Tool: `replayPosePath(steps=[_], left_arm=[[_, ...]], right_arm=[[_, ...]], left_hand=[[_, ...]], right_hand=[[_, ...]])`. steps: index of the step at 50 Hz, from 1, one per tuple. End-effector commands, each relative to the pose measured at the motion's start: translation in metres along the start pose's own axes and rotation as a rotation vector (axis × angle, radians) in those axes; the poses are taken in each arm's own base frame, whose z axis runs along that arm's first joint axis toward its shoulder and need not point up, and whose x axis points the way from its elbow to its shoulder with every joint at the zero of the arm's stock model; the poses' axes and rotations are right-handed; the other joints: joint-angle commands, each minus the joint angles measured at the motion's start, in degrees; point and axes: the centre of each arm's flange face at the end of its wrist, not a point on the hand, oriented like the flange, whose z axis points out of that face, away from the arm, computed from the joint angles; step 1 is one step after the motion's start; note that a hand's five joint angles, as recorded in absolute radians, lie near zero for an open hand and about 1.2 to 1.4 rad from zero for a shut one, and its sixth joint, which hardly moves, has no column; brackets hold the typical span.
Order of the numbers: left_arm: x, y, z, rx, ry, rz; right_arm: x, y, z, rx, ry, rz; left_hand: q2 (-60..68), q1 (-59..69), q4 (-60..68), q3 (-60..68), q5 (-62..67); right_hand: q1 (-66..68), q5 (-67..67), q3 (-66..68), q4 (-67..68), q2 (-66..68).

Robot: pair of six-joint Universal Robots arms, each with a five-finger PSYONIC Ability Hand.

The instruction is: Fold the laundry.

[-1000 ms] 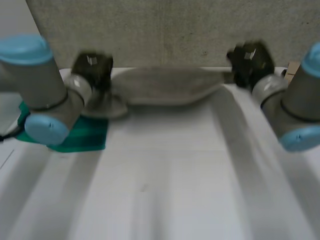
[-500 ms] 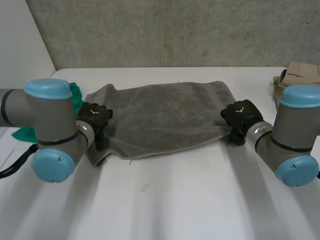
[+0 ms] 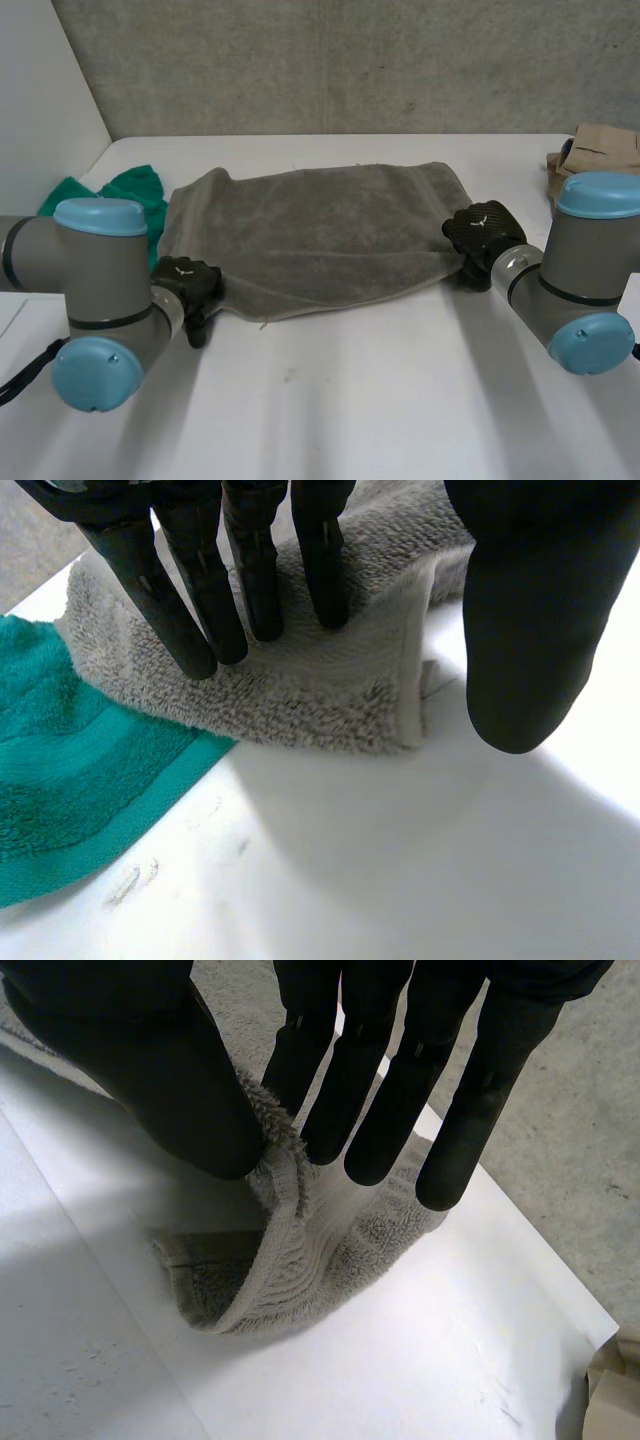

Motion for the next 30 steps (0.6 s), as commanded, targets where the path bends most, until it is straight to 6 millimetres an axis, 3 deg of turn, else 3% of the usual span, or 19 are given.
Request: replayPosePath(steps=[1,4,9,12,18,21,23,24,25,30], left_arm=[[-0.002,-0.002,0.016,0.017,-0.02,0.001],[-0.005,-0.007,0.023,0.057,-0.041,-0.001],[-0.011,-0.015,0.029,0.109,-0.072,0.014],[-0.011,-0.017,0.029,0.117,-0.073,0.025],[-0.008,-0.014,0.033,0.098,-0.067,0.039],[-0.01,-0.01,0.036,0.079,-0.072,0.053],[-0.012,-0.008,0.036,0.069,-0.081,0.068],[-0.015,-0.008,0.035,0.063,-0.096,0.082],[-0.017,-0.011,0.033,0.069,-0.103,0.093],[-0.024,-0.025,0.006,0.09,-0.11,0.135]], right_arm=[[0.001,0.001,-0.001,-0.003,0.002,0.002],[0.001,0.002,-0.001,-0.006,0.0,0.002],[0.002,-0.002,-0.005,-0.002,-0.001,0.002],[0.003,-0.002,-0.006,-0.002,0.0,0.003],[0.005,-0.003,-0.009,0.003,0.004,0.003],[0.006,-0.003,-0.008,0.005,0.006,0.003],[0.007,-0.004,-0.008,0.003,0.007,0.004],[0.008,-0.004,-0.008,0.002,0.008,0.004],[0.008,-0.004,-0.009,0.0,0.008,0.003],[0.013,-0.01,-0.017,-0.01,0.002,-0.034]], left_hand=[[13.3,13.4,13.7,13.2,14.0],[29.6,29.7,30.0,29.5,30.3],[36.5,36.7,37.0,36.4,37.2],[34.9,35.0,35.3,34.7,35.5],[15.7,15.8,16.1,15.6,16.4],[15.2,15.3,15.6,15.0,15.8],[23.5,23.7,24.0,23.4,24.2],[45.1,45.2,45.5,44.9,45.7],[51.9,52.1,52.4,51.8,52.6],[52.0,52.1,52.4,51.9,52.7]], right_hand=[[14.8,13.3,11.8,11.3,12.7],[14.8,13.3,11.8,11.3,12.7],[14.8,13.3,11.8,11.3,12.7],[14.8,13.3,11.8,11.3,12.7],[14.8,13.3,11.8,11.3,12.7],[14.8,13.3,11.8,11.3,12.7],[14.8,13.3,11.8,11.3,12.7],[14.8,13.3,11.8,11.3,12.7],[14.8,13.3,11.8,11.3,12.7],[14.8,13.3,11.8,11.3,12.7]])
